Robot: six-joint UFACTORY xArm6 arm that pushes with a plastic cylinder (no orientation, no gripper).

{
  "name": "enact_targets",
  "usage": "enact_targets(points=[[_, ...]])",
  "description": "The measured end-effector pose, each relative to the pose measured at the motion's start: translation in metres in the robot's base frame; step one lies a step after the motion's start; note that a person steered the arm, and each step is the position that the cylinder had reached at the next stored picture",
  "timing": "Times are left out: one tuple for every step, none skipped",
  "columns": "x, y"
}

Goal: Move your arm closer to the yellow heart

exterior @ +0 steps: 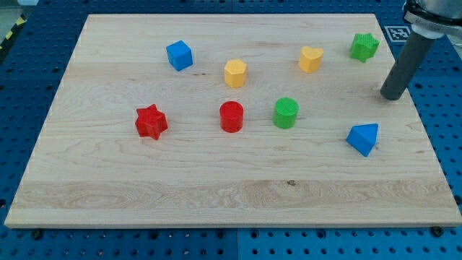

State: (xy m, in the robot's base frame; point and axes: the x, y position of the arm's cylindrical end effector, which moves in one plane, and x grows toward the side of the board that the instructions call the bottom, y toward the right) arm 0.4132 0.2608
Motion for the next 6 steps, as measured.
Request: enact_targets(points=[[0.004,0.0],[0.011,0.014],[0.033,0.082],[0.013,0.083],[-0.061,0.032],[-0.062,-0.038]])
